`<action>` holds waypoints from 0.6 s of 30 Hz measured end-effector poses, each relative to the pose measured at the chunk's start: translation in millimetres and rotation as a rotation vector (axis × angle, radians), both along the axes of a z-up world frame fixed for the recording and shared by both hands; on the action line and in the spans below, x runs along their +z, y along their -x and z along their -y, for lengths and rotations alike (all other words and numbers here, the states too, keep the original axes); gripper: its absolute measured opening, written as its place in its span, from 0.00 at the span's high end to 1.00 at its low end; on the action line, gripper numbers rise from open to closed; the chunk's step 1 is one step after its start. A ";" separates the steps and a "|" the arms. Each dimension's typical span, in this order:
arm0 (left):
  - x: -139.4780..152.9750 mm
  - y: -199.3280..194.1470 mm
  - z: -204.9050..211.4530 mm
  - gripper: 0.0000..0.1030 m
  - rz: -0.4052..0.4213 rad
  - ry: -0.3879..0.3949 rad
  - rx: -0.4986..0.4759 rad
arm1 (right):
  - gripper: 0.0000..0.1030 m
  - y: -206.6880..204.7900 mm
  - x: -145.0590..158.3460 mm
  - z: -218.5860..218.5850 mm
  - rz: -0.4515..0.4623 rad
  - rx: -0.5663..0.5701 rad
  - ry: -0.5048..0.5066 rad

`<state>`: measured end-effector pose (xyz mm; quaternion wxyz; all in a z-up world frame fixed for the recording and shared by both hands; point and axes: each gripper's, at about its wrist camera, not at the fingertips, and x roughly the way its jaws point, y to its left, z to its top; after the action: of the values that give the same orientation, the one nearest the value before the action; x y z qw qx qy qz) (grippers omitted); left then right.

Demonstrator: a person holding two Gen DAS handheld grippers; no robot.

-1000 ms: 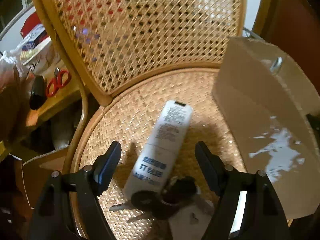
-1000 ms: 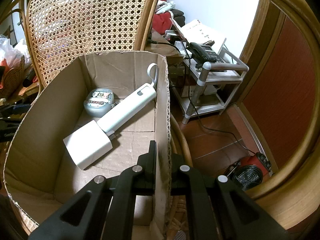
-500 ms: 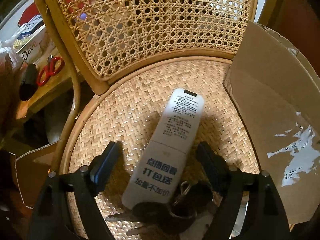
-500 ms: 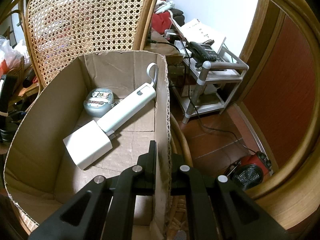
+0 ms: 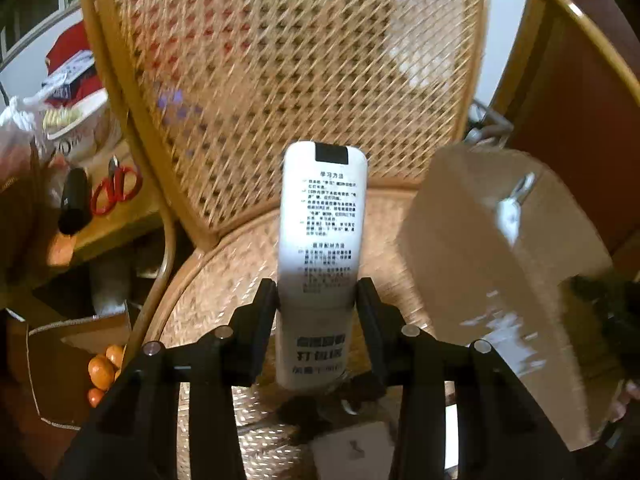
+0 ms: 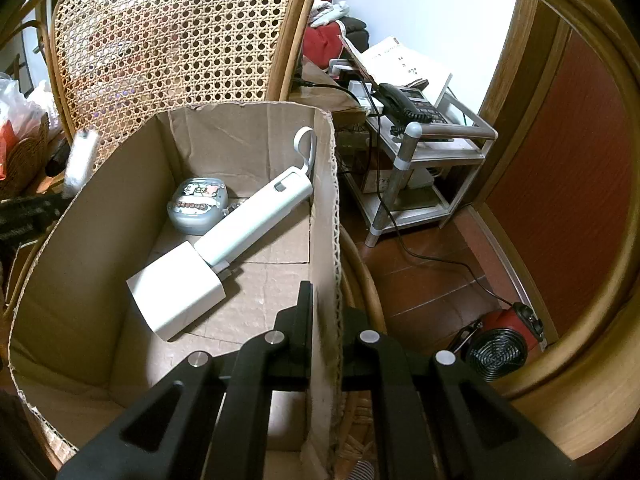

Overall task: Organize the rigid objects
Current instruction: 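Move the left gripper to the seat and grasp the white remote, then carry the white remote into the box and open the left gripper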

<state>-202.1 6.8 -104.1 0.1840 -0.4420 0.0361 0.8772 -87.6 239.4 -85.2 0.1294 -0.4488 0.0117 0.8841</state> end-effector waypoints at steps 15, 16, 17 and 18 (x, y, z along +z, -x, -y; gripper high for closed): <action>80.3 -33.4 -49.9 0.64 -0.175 -0.095 -0.059 | 0.91 -1.7 -1.7 2.7 -0.007 0.006 0.002; 83.4 -34.9 -52.7 0.64 -0.177 -0.098 -0.066 | 0.91 -2.0 -1.9 4.1 -0.008 0.007 0.000; 88.0 -37.3 -54.7 0.64 -0.193 -0.101 -0.057 | 0.91 -2.1 -2.2 4.6 -0.009 0.006 -0.003; 90.8 -39.6 -55.6 0.64 -0.208 -0.102 -0.051 | 0.91 -2.2 -2.3 4.5 -0.010 0.007 0.000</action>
<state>-162.5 62.4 -13.2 0.2237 -0.3375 0.0217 0.9141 -85.3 234.9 -87.4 0.1261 -0.4444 0.0108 0.8868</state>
